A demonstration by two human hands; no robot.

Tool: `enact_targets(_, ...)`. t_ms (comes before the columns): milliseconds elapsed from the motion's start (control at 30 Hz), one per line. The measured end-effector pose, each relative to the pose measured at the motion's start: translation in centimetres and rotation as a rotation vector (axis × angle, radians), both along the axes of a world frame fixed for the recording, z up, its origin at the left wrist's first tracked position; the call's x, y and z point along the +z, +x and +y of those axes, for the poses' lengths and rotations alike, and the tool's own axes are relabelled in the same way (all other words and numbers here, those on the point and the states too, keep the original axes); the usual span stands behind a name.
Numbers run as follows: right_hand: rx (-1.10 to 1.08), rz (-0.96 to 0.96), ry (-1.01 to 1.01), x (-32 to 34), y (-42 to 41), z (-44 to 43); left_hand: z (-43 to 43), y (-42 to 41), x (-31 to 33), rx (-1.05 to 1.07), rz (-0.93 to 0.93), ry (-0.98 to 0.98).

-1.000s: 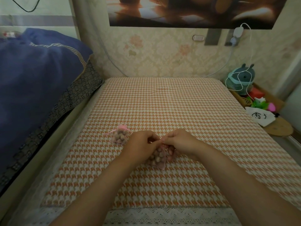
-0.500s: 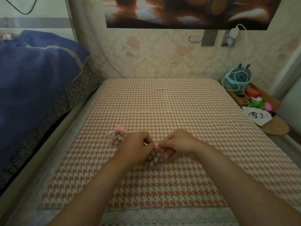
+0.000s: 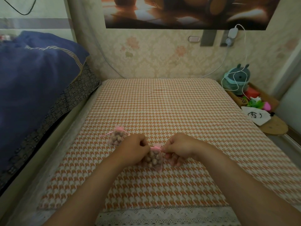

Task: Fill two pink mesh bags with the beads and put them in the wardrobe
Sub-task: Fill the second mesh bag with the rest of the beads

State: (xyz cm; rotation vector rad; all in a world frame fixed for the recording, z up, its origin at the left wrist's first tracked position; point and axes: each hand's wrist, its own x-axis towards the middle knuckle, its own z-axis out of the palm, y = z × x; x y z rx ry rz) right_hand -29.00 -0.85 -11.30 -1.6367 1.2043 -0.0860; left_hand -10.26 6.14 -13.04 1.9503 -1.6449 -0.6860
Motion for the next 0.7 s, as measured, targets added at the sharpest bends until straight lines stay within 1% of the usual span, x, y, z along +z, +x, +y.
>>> enact_targets(100,0.006,0.008,0.015,-0.1,0.0,-0.3,0.0,0.2,0.0,0.005,-0.015,0.012)
enact_targets(233,0.02,0.055,0.019,-0.4,0.2,-0.2,0.0,-0.2,0.0,0.018,-0.099,0.036)
enact_targets(433,0.041,0.076,-0.013,-0.1,0.1,0.1,0.1,-0.1,-0.1,0.003,0.028,0.081)
enact_targets(567,0.01,0.136,-0.038,0.6,-0.2,0.0,0.3,-0.2,0.6,0.004,0.17,0.153)
enact_targets(633,-0.043,0.163,-0.016,1.0,-0.3,0.2,0.4,-0.4,0.8,-0.064,0.149,0.198)
enact_targets(700,-0.052,0.153,0.06,1.3,-0.4,0.7,0.3,-0.4,0.7,-0.093,0.091,0.205)
